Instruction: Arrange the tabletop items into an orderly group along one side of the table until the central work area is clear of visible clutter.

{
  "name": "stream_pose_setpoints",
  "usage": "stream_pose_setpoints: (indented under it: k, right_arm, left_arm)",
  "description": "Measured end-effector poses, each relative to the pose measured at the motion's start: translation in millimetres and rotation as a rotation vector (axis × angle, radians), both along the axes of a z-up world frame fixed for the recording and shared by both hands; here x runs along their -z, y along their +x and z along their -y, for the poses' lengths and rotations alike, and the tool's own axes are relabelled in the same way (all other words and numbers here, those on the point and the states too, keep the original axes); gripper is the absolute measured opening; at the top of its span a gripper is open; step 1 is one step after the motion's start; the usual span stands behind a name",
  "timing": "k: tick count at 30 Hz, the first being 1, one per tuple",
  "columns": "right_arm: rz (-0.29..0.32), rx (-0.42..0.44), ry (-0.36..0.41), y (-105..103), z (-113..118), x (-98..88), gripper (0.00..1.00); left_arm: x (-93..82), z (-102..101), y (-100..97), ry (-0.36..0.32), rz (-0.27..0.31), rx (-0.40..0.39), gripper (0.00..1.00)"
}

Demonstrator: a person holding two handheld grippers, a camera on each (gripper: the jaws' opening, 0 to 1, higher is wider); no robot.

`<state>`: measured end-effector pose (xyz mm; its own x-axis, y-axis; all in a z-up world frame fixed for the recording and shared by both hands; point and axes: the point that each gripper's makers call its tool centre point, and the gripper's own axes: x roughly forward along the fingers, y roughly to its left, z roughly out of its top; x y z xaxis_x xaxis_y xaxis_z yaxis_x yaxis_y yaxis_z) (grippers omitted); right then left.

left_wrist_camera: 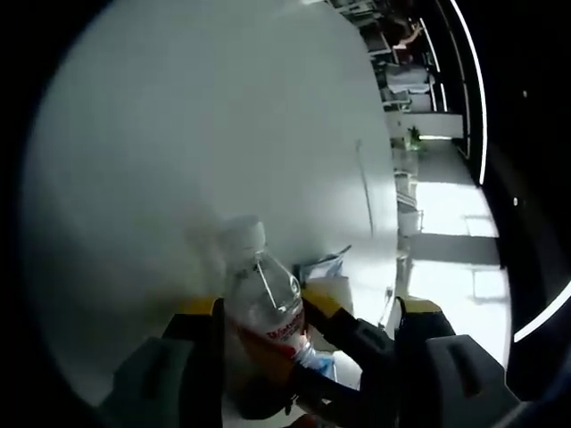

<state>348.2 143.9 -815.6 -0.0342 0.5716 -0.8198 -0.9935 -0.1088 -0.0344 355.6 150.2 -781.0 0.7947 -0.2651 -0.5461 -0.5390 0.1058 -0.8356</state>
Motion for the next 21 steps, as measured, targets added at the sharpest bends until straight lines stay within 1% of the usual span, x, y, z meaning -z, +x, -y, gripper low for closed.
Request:
stream_pose_setpoints:
  k: [2,4,6,10,13,15,18,20,21]
  right_arm:
    - [-0.001,-0.015,-0.011,0,-1,0.2,0.32]
    - [0.019,-0.05,-0.012,-1,-3,0.7,0.33]
    - [0.021,-0.053,-0.02,-2,-5,1.2,0.33]
    - [0.042,-0.09,-0.051,-3,-5,2.6,0.34]
    - [0.044,-0.095,-0.057,-2,-5,3.9,0.35]
    - [0.063,-0.124,-0.065,-3,-4,5.8,0.35]
    - [0.072,-0.134,-0.073,-3,-4,9.6,0.36]
    - [0.079,-0.151,-0.077,-4,-4,11.9,0.37]
    - [0.093,-0.179,-0.092,-5,-3,14.8,0.37]
  left_arm:
    - [-1.6,2,-1.4,-0.001,0.0,-0.004,0.74]
    - [0.2,-3,-1.0,-0.006,0.0,-0.014,0.75]
    - [0.9,-5,-1.6,-0.002,-0.001,-0.018,0.74]
    - [-2.6,0,-5.0,-0.01,-0.005,-0.029,0.75]
    - [-2.4,-2,-5.7,-0.01,-0.006,-0.03,0.73]
    - [-2.5,0,-6.2,0.003,-0.009,-0.017,0.72]
    - [-3.6,1,-4.9,-0.005,-0.007,-0.036,0.75]
    - [-4.0,1,-5.4,-0.005,-0.008,-0.032,0.75]
    - [-3.3,1,-6.1,-0.007,-0.01,-0.028,0.75]
